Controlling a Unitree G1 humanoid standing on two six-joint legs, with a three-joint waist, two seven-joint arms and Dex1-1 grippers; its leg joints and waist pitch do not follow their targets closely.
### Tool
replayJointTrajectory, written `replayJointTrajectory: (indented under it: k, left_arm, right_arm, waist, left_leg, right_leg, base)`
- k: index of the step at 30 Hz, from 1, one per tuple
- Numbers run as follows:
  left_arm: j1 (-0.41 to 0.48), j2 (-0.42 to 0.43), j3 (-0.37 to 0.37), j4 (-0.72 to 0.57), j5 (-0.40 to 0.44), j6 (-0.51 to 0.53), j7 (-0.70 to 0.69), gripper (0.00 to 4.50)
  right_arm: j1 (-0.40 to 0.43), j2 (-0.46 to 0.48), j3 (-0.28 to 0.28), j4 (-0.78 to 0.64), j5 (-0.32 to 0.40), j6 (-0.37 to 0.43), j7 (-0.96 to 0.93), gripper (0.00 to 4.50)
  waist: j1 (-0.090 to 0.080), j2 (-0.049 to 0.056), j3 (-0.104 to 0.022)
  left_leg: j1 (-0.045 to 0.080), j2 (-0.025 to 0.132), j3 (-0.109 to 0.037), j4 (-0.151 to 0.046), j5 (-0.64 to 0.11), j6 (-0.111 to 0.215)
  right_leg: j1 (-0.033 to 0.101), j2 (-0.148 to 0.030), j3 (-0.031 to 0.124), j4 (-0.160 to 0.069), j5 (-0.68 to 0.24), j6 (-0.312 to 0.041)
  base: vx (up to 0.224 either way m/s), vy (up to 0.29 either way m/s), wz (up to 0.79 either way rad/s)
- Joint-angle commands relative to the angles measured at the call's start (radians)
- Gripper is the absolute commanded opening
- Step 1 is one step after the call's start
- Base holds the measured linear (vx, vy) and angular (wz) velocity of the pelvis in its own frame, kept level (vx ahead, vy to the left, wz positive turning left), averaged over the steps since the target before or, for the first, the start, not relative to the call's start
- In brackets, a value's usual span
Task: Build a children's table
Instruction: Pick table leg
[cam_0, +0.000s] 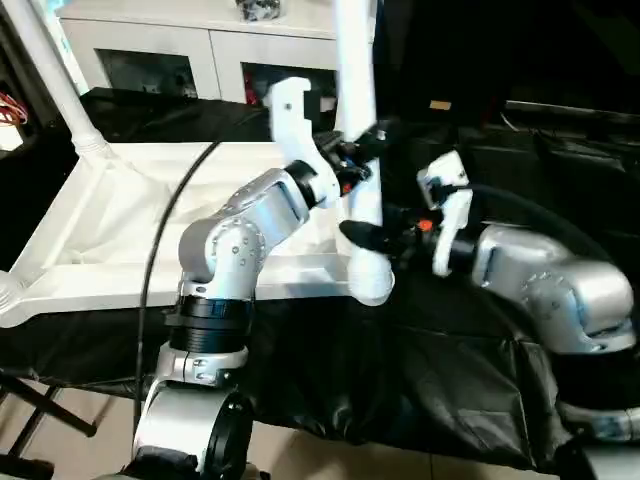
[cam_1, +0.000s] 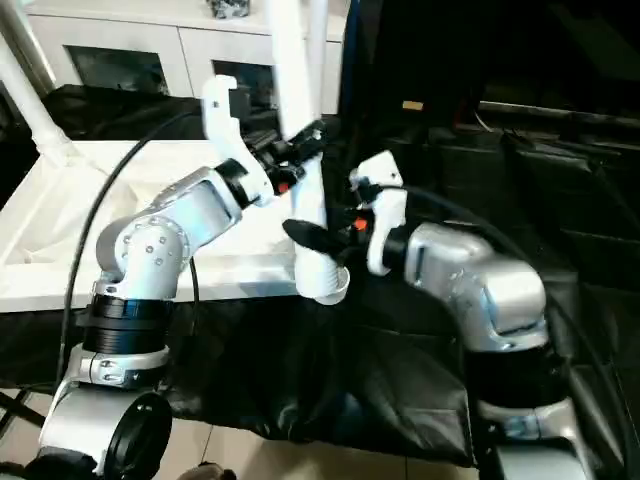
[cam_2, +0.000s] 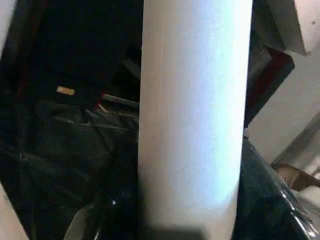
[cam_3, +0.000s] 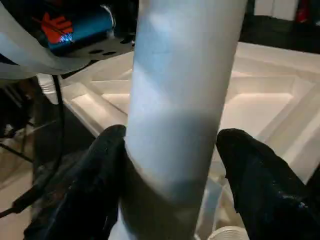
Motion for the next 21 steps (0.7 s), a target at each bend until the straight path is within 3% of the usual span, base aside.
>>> replayJointTrajectory:
  k: [1,9,21]
  left_arm:
    - [-0.032,0.011,-0.019,-0.008,0.010,-0.004,-0.028,1.85]
    - [-0.038,0.037,-0.052,-0.008,0.016,-0.003,-0.083,1.85]
    - [-0.030,0.032,-0.081,-0.031,-0.014,0.013,-0.147,1.85]
  right_arm:
    - [-0.026,-0.015,-0.027,0.020,0.032,0.036,0.015,3.11]
    - [-0.038,-0.083,-0.032,0.025,0.079,0.103,0.093,3.11]
    - [-0.019,-0.115,0.010,0.008,0.094,0.115,0.139,3.11]
  waist:
    - [0.004,-0.019,-0.077]
    - [0.008,-0.020,-0.076]
    - [0.012,-0.023,-0.077]
  left_leg:
    - [0.028,-0.001,0.007,-0.053,-0.024,0.009]
    - [0.029,0.002,0.008,-0.053,-0.027,0.010]
    - [0.029,0.003,0.009,-0.051,-0.020,0.022]
  right_leg:
    - [0.049,-0.038,0.009,-0.054,0.197,-0.233]
    - [0.048,-0.039,0.009,-0.054,0.177,-0.239]
    - [0.048,-0.041,0.008,-0.053,0.176,-0.256]
  base:
    - [0.000,0.000,0.00]
    - [0.000,0.000,0.00]
    - [0.000,0.000,0.00]
